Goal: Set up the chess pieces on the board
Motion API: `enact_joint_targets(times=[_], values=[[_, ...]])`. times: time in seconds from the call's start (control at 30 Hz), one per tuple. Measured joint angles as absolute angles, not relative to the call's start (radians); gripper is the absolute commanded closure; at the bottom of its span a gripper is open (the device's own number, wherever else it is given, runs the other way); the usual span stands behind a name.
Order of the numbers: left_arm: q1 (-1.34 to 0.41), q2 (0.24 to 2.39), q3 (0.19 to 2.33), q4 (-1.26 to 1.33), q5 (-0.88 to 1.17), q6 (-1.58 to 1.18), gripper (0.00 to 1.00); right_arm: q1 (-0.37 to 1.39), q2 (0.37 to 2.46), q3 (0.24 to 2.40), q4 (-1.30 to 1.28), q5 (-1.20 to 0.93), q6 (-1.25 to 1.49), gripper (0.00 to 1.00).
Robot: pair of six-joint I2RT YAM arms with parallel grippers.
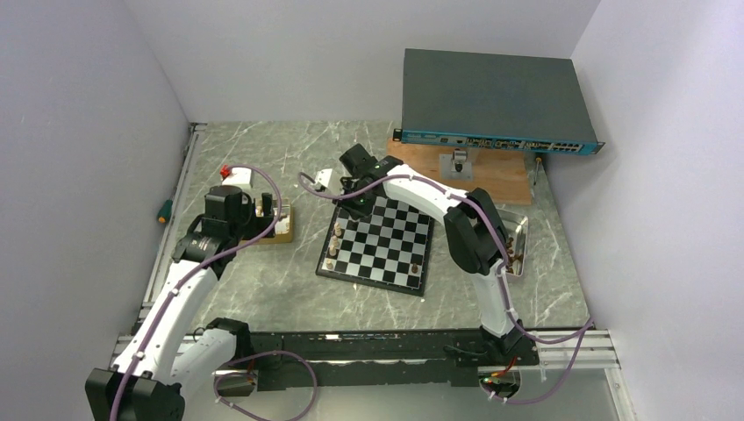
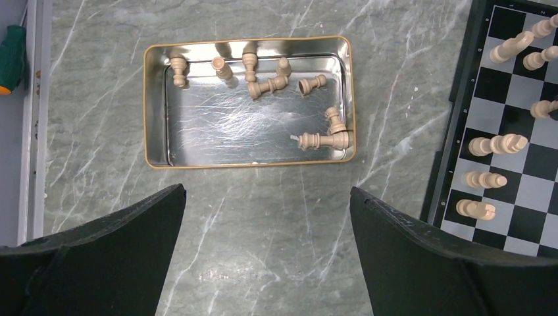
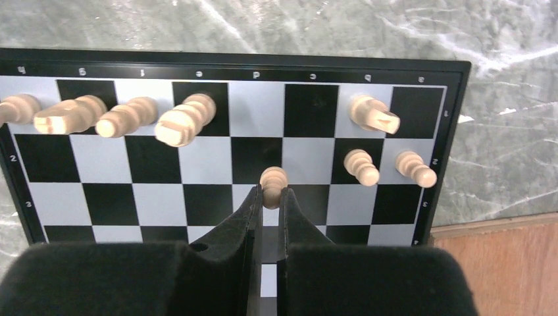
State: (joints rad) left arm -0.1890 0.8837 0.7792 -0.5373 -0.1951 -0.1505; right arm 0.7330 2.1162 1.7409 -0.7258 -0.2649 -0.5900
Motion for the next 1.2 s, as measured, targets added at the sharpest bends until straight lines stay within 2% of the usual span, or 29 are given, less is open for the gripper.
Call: enact_joint_targets(times=[1.2], values=[[-0.173,0.962,0.779,-0.519,-0.180,-0.154,0.00,0.691,2.198,1.819,-0.722,-0.284,-0.527,0.97]])
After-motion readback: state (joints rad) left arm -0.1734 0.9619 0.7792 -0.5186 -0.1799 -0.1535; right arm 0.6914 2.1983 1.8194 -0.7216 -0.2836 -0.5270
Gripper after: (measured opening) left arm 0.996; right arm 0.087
